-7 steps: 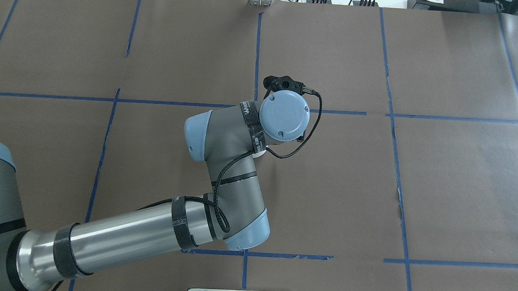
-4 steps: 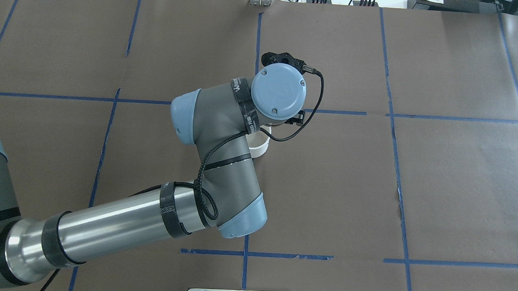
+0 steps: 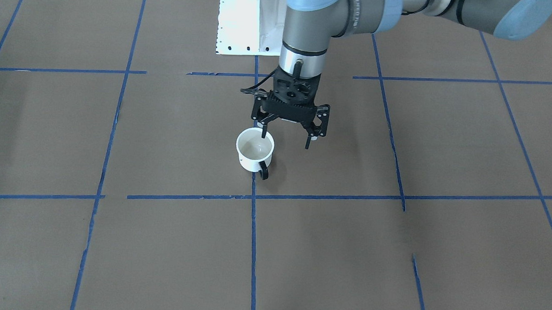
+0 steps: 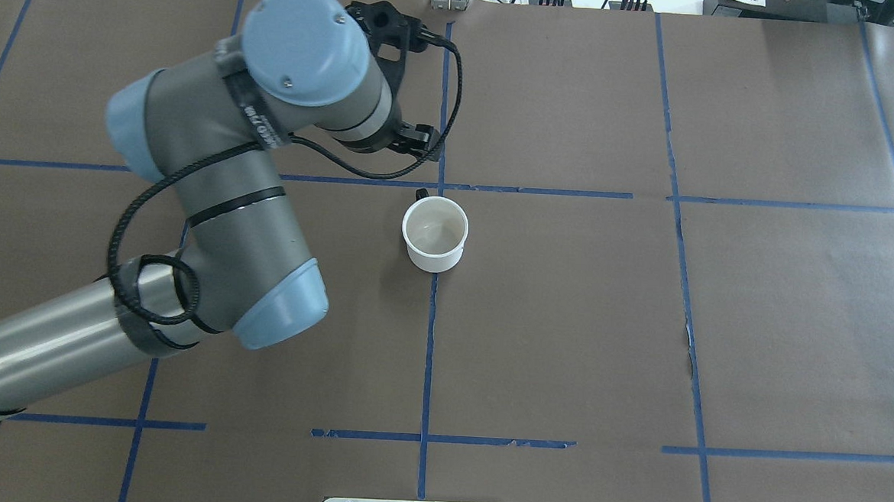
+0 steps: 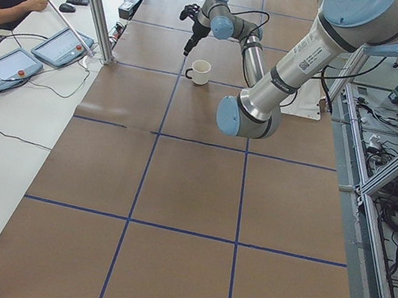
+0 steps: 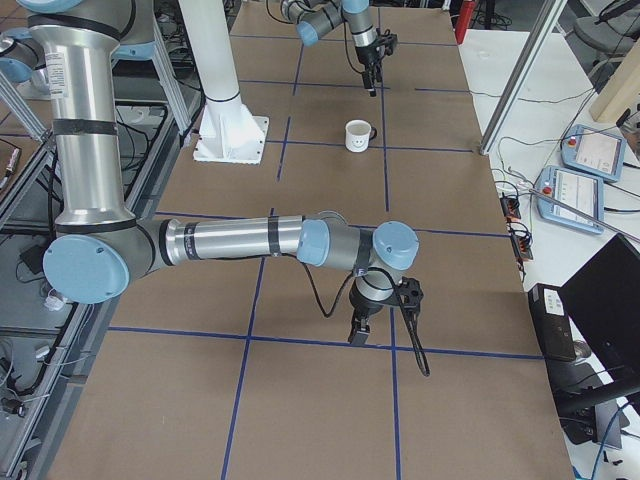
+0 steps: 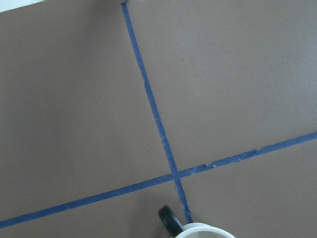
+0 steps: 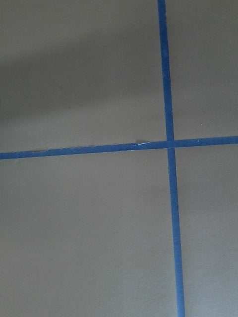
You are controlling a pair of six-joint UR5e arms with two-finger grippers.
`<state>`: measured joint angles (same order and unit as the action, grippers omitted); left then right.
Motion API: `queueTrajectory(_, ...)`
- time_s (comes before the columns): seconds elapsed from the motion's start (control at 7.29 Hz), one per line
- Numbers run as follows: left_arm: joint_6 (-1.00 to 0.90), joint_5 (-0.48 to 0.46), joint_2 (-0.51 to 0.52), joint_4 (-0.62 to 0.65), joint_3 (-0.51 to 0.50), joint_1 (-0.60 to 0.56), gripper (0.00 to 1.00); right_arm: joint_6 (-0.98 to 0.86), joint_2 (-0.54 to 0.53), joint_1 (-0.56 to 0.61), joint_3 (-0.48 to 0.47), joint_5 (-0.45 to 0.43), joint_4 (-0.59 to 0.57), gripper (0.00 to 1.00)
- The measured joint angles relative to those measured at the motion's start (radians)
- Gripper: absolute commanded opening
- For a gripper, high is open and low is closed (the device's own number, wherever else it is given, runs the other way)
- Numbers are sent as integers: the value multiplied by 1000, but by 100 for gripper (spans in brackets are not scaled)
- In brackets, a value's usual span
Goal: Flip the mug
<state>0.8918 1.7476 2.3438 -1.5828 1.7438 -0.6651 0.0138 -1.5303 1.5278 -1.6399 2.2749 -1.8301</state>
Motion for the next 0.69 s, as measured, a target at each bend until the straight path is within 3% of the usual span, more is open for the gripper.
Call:
queueTrajectory(0.27, -93, 54, -154, -116, 39, -64, 100, 0, 0, 0, 0, 0, 0, 100)
queueTrajectory(0.69, -359, 235, -313, -191, 8, -252, 100, 0, 1, 0, 0, 0, 0, 100)
